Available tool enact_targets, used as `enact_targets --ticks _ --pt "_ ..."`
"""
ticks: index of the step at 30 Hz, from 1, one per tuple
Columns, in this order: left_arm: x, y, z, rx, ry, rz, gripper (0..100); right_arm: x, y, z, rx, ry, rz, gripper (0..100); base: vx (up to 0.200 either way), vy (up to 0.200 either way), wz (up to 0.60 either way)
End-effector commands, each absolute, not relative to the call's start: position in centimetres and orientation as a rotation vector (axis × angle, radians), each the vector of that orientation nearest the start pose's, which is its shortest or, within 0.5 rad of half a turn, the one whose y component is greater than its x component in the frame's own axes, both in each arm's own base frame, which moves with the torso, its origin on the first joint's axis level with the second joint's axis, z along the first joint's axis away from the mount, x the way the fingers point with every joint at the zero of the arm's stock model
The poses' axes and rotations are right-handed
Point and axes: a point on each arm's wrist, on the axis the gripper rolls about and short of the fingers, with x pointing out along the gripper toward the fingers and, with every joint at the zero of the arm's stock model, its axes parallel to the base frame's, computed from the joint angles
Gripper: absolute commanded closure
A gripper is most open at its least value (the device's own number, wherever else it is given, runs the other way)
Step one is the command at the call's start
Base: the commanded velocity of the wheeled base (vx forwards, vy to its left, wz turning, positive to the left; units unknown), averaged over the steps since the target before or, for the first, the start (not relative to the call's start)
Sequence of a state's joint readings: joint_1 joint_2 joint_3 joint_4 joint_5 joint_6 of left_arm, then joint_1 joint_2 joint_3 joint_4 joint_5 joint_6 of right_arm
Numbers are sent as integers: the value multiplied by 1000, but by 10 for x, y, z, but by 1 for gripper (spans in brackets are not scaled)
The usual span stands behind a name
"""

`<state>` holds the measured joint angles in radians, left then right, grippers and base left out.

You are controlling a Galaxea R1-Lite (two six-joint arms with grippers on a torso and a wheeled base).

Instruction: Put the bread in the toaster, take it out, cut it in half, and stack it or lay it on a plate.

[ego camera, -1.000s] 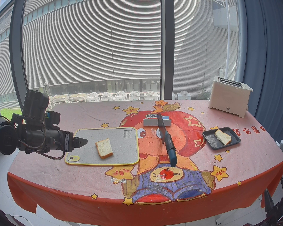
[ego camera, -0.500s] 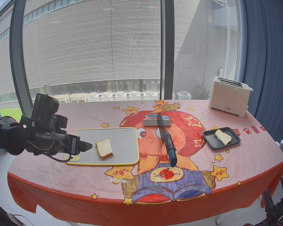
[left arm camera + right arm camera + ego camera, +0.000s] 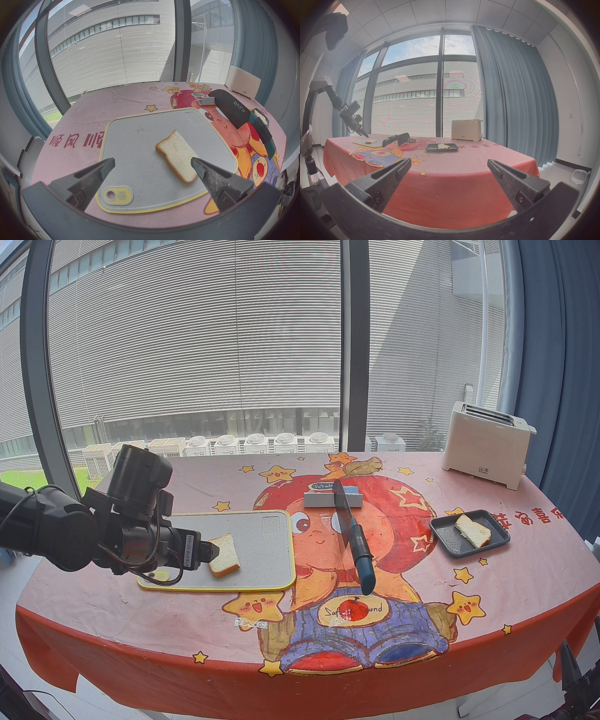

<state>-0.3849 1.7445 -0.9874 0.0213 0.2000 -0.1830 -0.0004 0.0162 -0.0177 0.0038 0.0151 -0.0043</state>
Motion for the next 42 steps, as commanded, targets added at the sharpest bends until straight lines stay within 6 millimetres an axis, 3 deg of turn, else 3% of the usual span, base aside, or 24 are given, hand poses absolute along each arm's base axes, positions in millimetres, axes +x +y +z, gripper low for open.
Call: enact_targets --ticks 1,42 --pt "287 -112 152 59 778 -104 0 -23 0 76 -5 0 15 0 0 0 0" --pt "299 -114 135 80 815 -53 0 -23 0 75 -5 3 15 0 0 0 0"
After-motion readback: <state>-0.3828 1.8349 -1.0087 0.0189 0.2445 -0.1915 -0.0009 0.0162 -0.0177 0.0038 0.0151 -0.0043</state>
